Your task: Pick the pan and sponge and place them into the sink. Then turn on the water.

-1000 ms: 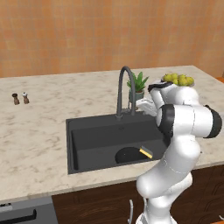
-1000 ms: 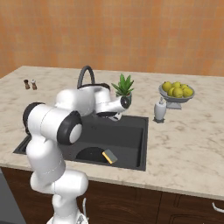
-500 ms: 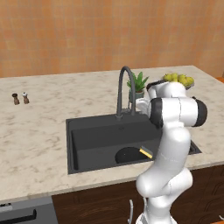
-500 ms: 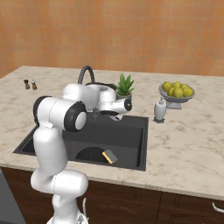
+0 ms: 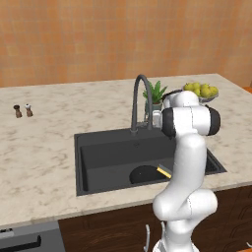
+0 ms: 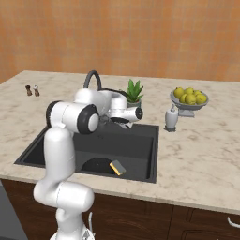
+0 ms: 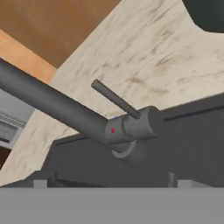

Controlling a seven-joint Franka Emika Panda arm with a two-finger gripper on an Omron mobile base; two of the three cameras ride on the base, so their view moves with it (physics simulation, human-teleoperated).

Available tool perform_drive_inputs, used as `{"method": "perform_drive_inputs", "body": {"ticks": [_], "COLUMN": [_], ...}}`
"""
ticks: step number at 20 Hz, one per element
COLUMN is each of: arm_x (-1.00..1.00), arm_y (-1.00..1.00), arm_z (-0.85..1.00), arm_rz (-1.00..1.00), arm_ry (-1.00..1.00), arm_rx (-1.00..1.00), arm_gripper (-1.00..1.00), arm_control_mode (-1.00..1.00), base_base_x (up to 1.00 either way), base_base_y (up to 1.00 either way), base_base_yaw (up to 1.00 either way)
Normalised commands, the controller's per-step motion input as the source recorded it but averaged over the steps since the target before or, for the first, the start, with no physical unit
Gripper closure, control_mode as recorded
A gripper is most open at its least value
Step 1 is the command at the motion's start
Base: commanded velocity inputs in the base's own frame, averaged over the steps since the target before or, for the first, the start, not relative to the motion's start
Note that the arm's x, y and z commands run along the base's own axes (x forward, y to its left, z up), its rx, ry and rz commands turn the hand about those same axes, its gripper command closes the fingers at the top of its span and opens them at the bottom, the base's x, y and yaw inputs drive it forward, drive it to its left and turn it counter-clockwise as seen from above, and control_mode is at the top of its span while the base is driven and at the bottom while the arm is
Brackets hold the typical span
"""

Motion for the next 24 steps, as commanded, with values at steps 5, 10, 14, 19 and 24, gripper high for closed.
{"method": "perform_drive_inputs", "body": {"ticks": [5,10,14,19,24], "arm_x": [0.42,0.43,0.36,0.13,0.0], "arm_y": [0.08,0.01,0.03,0.01,0.0], "arm_z": [-0.24,-0.2,-0.16,-0.04,0.0], "arm_rz": [0.0,0.0,0.0,0.0,0.0], "arm_ry": [0.0,0.0,0.0,0.0,0.0], "arm_rx": [0.0,0.0,0.01,0.02,0.0], "arm_gripper": [-1.0,-1.0,-1.0,-1.0,1.0], "arm_control_mode": [-1.0,-1.0,-1.0,-1.0,-1.0], "base_base_x": [0.0,0.0,0.0,0.0,0.0], "base_base_y": [0.0,0.0,0.0,0.0,0.0], "base_base_yaw": [0.0,0.0,0.0,0.0,0.0]}}
